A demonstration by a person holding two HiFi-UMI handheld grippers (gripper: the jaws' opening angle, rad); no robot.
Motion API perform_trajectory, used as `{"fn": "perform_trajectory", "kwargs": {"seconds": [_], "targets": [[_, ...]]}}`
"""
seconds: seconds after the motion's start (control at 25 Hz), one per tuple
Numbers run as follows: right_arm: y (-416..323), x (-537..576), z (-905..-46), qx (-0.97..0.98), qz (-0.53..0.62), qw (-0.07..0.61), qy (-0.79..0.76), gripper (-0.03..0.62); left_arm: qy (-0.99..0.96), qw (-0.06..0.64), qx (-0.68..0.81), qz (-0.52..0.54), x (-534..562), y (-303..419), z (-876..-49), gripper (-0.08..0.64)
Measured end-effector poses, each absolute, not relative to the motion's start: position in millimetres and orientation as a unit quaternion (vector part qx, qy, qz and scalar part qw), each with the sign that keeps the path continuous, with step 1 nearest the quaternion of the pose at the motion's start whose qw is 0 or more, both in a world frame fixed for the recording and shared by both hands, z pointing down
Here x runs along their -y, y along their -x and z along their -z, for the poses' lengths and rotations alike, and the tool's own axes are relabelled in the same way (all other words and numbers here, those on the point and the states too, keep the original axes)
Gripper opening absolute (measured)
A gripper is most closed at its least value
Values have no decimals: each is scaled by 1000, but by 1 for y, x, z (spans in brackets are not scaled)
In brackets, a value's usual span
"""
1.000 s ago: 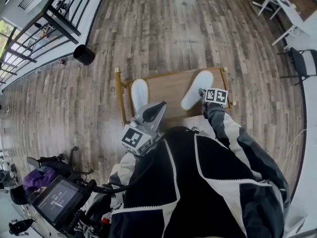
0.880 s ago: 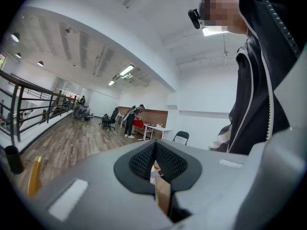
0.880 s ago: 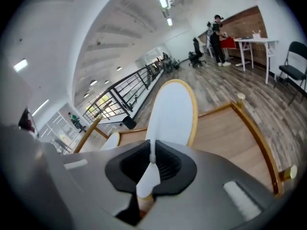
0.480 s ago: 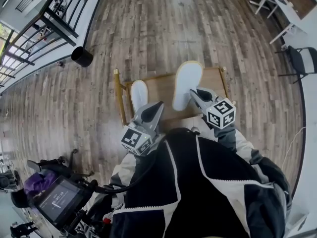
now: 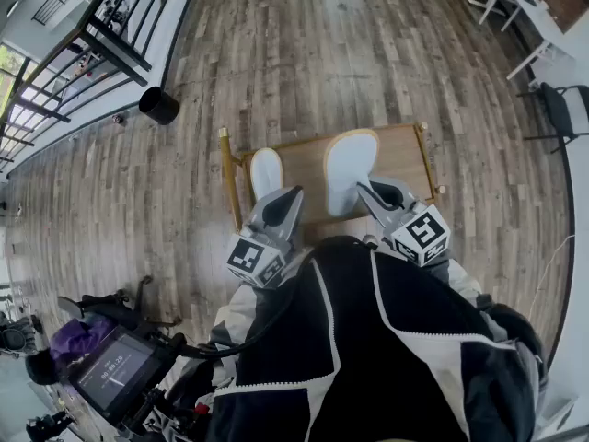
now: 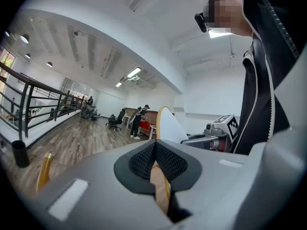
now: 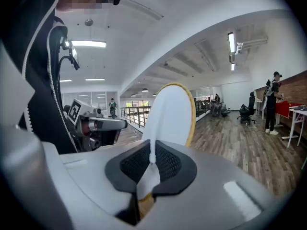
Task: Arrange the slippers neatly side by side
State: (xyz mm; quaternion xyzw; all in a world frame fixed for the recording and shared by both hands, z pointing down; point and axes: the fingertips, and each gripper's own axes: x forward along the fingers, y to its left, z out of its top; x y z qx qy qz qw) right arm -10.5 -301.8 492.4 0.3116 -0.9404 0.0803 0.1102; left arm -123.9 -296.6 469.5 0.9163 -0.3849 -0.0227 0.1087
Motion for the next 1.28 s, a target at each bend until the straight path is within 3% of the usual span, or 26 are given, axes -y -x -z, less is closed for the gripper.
{"fn": "perform_trajectory", "kwargs": {"seconds": [0.56,1.28], "targets": [[36,325,-527,946,-121,119,-278,25,-905,128,406,21,291,138,-481,18],[124,390,-730,888,-256,292,-248,25,-855,141,499,4,276,206,-503,20]]}}
